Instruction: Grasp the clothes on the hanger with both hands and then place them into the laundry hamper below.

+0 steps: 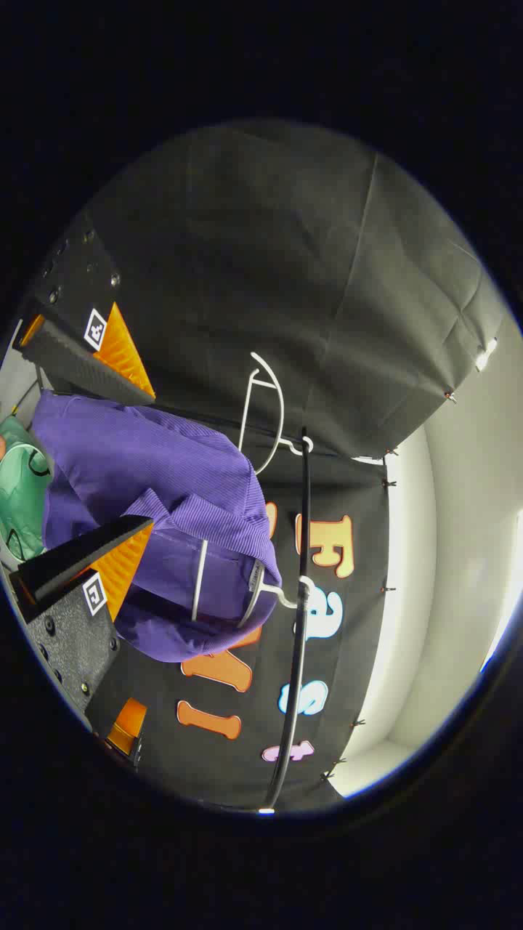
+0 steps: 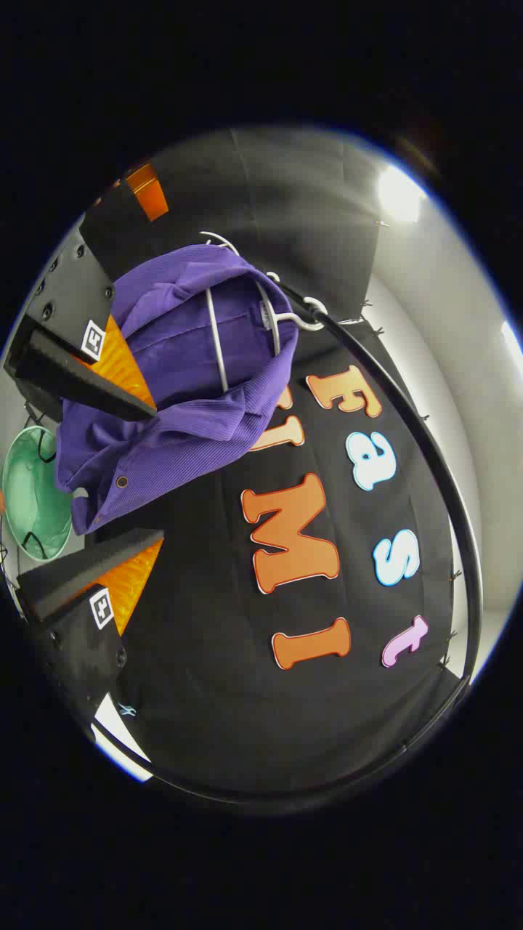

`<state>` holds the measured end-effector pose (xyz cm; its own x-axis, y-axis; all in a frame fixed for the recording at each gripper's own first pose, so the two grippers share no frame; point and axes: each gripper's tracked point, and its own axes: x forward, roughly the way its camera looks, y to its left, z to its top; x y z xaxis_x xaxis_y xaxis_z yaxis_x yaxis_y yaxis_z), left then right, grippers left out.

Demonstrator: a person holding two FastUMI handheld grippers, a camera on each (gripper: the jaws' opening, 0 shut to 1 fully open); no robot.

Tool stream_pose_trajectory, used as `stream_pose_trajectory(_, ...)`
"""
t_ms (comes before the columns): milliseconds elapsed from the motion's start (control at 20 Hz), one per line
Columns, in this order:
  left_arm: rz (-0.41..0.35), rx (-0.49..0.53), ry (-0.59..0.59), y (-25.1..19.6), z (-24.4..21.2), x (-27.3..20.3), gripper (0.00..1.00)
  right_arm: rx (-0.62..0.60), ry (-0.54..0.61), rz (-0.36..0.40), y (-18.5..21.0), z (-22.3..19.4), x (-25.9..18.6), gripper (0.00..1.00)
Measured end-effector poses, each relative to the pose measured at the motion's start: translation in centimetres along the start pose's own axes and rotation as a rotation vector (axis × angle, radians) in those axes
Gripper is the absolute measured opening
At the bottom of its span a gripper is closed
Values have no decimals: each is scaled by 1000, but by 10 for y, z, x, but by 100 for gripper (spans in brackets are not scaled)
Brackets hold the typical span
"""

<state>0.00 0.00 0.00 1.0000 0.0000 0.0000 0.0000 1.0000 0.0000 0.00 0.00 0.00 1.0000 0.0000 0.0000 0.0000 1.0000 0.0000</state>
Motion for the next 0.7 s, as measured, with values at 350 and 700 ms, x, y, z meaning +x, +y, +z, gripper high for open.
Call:
stream_pose_trajectory(350,7,26,5,-21,9,-29,92,-75,-48,34,-3,22,-5,88)
stream_pose_trajectory(700,45,32,18,-12,5,-35,92,-142,-32,63,2,21,-11,97)
